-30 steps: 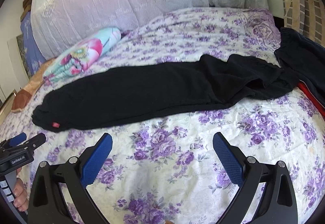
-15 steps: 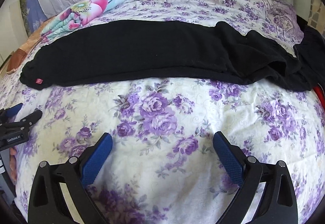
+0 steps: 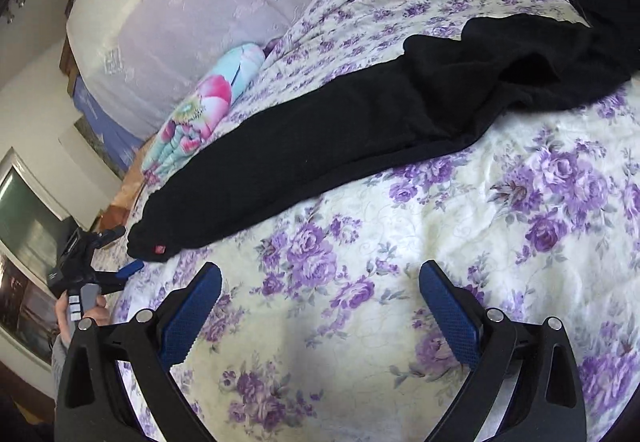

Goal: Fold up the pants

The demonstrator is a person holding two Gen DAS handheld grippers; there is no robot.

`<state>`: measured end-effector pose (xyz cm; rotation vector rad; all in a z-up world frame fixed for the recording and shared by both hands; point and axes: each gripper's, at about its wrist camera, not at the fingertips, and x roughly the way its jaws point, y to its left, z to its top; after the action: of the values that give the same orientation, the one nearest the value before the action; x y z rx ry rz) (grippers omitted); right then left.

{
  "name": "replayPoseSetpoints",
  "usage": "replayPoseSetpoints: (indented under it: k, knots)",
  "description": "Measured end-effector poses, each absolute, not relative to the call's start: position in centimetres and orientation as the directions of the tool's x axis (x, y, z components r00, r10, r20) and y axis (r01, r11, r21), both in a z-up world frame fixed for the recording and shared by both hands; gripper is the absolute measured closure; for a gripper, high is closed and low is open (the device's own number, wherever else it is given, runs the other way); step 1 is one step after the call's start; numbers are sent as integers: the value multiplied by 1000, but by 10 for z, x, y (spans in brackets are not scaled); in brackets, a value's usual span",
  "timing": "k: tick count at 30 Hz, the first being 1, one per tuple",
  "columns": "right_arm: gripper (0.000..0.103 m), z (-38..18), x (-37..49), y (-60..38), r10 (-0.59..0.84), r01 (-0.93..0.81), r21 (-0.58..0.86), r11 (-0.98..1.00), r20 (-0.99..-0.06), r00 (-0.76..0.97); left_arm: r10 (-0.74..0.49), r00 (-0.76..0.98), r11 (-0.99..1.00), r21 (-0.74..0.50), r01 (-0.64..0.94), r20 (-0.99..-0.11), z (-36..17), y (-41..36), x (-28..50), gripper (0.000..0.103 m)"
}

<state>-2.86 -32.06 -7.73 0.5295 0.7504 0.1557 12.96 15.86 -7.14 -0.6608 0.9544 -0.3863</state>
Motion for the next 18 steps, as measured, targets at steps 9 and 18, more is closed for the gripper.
replayPoseSetpoints:
  k: [9, 18]
  knots:
    - [4, -80, -29, -327, 339, 56, 556, 829, -579, 741, -542, 612, 674, -733, -94, -577, -81, 189, 169, 40]
    - [4, -72, -28, -408, 304, 219, 743, 632, -498, 812, -543, 623, 646, -754, -118, -563, -94, 210, 166, 75]
